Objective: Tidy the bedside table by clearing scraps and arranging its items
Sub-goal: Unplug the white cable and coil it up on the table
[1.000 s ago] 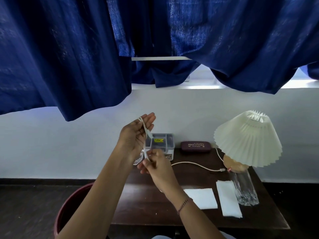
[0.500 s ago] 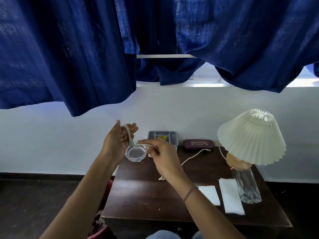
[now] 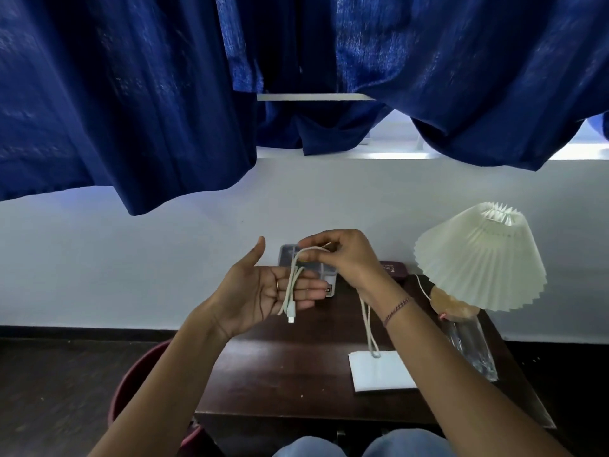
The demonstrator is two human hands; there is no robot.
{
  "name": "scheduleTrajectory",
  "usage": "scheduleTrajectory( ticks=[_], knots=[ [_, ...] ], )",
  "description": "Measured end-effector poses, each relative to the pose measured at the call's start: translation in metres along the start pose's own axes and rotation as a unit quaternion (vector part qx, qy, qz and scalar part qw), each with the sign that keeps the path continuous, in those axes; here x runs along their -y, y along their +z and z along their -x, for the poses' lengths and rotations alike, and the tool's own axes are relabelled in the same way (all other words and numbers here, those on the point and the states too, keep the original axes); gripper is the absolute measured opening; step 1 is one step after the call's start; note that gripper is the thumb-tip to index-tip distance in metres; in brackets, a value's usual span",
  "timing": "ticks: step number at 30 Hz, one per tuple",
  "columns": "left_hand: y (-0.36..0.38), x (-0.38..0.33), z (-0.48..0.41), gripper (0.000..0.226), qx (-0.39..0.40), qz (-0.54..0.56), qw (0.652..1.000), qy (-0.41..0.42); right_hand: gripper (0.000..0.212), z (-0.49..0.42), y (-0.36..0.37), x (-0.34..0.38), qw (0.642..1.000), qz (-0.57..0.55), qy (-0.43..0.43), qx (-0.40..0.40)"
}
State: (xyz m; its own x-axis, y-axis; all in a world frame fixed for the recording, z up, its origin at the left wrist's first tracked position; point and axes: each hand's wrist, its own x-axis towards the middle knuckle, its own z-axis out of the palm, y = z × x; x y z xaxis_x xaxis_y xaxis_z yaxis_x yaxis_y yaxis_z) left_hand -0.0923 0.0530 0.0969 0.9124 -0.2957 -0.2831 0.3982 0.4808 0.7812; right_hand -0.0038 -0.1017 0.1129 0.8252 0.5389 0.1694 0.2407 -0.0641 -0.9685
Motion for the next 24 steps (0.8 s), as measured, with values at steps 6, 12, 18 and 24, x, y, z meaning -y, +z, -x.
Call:
scheduleTrajectory(
  ticks=[6,12,18,24],
  knots=[
    [0.011,-0.006,-0.002,0.088,0.069,0.061,0.996,0.022,0.024,0.001,0.001,-0.026,0.974,-0.206,0.089,0.022],
    [0.018,-0.009,-0.01,0.091,0.045,0.112,0.989,0.087,0.028,0.005,0.025,-0.039,0.95,-0.272,0.146,-0.04],
    [0.013,-0.008,-0.017,0.094,-0.036,0.161,0.973,0.163,0.018,0.021,0.041,-0.042,0.994,0.012,0.107,-0.022],
    [0.004,-0.016,-0.014,0.086,-0.124,0.143,0.96,0.207,0.021,0.044,0.046,-0.03,0.98,0.195,0.043,0.008]
  ],
)
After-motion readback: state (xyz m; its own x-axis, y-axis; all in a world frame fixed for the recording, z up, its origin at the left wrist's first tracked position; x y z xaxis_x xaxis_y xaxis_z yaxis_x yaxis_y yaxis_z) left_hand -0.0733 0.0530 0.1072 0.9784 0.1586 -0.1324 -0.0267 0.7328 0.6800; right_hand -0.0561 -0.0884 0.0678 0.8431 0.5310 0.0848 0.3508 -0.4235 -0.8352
